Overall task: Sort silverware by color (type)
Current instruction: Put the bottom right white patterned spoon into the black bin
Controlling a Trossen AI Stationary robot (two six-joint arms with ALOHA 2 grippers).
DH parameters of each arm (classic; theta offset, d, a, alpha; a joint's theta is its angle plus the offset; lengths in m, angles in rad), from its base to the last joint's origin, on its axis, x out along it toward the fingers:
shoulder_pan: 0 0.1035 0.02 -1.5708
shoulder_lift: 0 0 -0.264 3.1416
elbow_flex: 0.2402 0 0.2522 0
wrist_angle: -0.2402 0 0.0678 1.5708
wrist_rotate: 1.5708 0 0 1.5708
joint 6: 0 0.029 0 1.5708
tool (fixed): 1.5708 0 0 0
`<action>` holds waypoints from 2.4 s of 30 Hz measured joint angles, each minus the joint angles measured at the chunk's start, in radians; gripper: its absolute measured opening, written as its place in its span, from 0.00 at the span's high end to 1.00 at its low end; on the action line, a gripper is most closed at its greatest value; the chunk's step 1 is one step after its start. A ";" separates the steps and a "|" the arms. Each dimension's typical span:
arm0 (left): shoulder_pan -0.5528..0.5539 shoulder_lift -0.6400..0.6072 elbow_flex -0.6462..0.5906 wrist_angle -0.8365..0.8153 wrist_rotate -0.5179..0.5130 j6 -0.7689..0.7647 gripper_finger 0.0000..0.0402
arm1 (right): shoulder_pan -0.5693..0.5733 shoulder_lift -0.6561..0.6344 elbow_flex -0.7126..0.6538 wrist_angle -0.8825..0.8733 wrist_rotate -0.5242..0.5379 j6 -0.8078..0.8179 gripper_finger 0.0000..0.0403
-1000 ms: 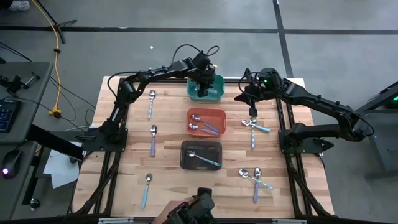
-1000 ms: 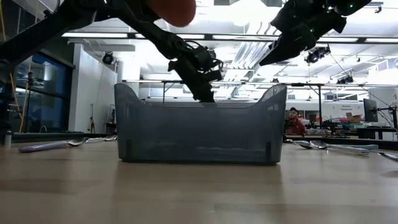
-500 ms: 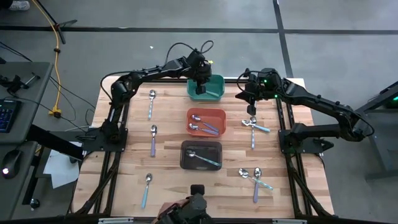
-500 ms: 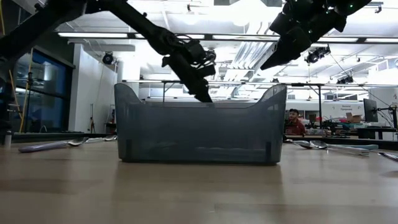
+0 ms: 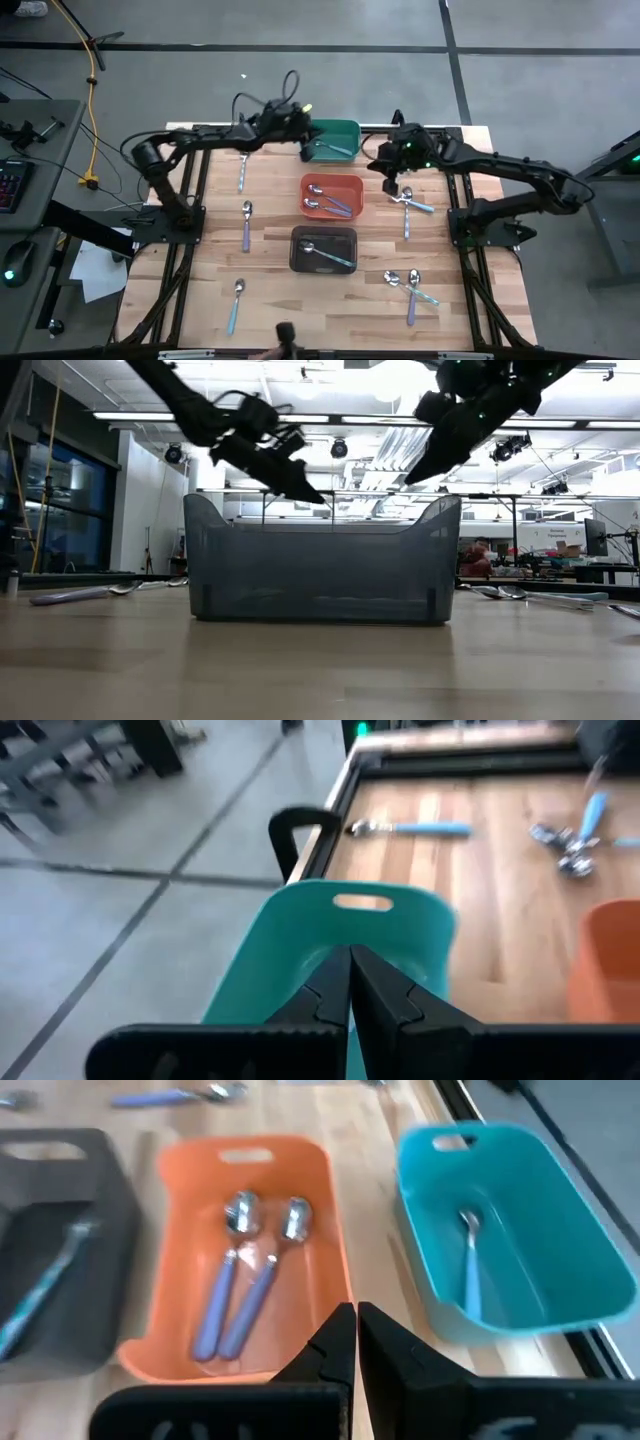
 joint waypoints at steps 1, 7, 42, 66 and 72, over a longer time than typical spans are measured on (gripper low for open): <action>-0.004 -0.024 -0.050 0.052 -0.002 -0.020 1.00 | 0.023 0.006 0.000 -0.001 0.048 0.015 1.00; -0.028 -0.139 -0.331 0.378 -0.002 -0.114 1.00 | 0.101 0.012 0.000 0.001 0.160 0.080 1.00; -0.050 -0.167 -0.534 0.627 -0.009 -0.134 1.00 | 0.768 0.012 0.000 -0.447 0.296 1.188 0.75; -0.054 -0.167 -0.534 0.625 -0.008 -0.140 1.00 | 1.043 0.308 0.000 -0.312 0.061 1.435 0.52; -0.055 -0.167 -0.534 0.625 -0.008 -0.147 1.00 | 1.043 0.366 0.000 -0.305 0.052 1.402 0.52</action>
